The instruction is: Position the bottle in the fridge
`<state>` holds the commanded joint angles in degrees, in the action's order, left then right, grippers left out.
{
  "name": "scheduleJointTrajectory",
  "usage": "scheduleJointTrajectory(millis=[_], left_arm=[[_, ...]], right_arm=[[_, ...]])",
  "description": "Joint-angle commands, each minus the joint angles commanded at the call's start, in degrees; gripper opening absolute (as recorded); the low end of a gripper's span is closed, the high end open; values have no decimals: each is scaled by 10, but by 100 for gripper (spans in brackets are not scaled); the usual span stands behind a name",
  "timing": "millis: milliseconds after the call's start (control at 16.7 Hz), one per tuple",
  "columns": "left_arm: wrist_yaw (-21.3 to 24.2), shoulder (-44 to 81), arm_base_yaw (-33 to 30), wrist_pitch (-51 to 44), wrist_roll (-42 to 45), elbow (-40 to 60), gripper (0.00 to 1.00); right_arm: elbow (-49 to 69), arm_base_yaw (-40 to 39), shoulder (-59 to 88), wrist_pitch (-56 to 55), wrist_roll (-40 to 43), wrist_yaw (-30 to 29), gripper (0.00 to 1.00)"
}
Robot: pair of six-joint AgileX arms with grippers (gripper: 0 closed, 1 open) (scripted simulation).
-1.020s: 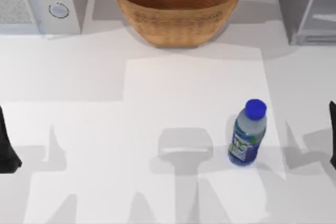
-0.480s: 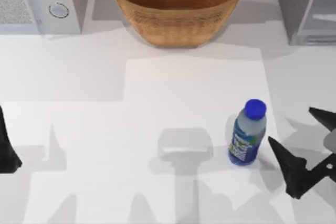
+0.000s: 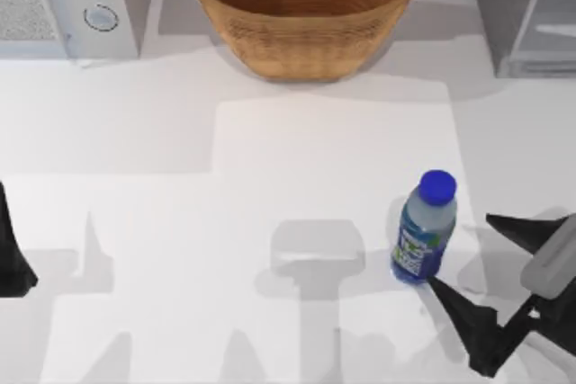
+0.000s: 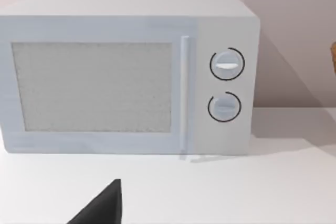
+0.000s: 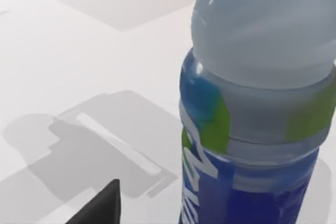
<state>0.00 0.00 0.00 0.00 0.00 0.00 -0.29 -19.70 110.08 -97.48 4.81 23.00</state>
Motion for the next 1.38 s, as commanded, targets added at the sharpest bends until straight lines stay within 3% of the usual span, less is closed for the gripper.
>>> scheduleJointTrajectory(millis=[360, 780, 1080, 1380], left_arm=[[0, 0, 0, 0, 0, 0, 100], [0, 0, 0, 0, 0, 0, 100], [0, 0, 0, 0, 0, 0, 100], [0, 0, 0, 0, 0, 0, 100]], right_arm=[[8, -3, 3, 5, -1, -4, 100], [114, -60, 56, 53, -14, -59, 100], [126, -67, 63, 59, -15, -66, 100], [126, -67, 63, 59, -15, -66, 63]])
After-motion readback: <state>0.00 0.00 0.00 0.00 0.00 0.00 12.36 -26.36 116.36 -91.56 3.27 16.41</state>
